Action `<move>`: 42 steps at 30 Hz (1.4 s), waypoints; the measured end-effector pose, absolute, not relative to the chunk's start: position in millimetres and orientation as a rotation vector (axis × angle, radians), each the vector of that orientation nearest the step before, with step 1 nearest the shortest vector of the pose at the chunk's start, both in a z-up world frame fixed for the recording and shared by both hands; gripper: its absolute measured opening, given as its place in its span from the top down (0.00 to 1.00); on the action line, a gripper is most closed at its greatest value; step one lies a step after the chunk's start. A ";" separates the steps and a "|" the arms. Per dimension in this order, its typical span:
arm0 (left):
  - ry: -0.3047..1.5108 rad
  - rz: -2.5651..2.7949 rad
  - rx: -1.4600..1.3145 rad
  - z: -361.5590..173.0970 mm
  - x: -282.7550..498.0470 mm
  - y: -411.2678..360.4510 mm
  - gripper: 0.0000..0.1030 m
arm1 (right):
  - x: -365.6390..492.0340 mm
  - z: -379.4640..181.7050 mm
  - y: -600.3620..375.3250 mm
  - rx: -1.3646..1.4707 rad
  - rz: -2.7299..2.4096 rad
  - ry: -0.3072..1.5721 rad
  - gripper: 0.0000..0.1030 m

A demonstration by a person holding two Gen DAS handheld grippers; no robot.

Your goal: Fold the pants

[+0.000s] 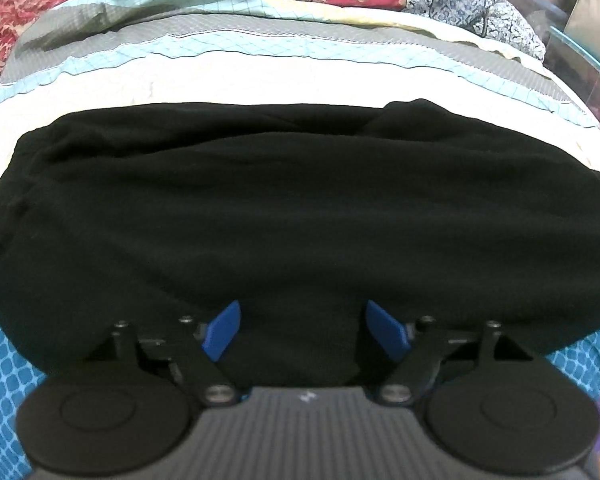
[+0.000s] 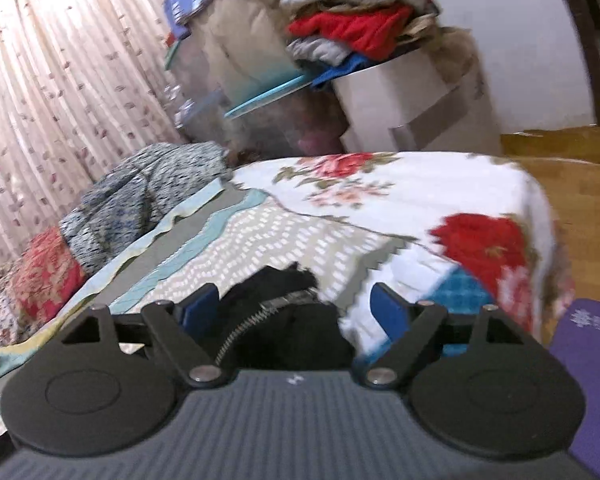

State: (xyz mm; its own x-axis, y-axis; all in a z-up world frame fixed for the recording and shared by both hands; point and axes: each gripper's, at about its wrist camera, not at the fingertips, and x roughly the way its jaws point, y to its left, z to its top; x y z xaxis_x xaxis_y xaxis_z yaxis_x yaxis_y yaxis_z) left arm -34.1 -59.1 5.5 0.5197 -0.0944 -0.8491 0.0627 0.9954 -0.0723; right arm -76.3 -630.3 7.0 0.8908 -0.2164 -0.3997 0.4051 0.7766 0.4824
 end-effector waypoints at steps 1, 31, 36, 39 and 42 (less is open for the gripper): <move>1.021 -0.093 -0.032 5.8 -33.9 -59.6 0.28 | -70.0 4.9 -633.4 0.601 -0.324 0.349 0.18; 0.941 -0.251 -0.155 32.1 -75.1 -16.4 0.34 | -90.8 19.0 -346.8 -0.277 0.074 0.538 0.31; 0.927 -0.309 -0.166 41.7 -79.6 -23.0 0.33 | -120.8 44.8 -368.8 -0.189 0.112 0.472 0.29; 0.912 -0.347 -0.137 47.9 -80.4 -39.0 0.32 | -125.0 57.2 -393.9 -0.056 0.121 0.444 0.34; 0.902 -0.391 -0.110 52.6 -82.1 -54.4 0.32 | -93.8 59.6 -424.3 0.091 0.041 0.473 0.71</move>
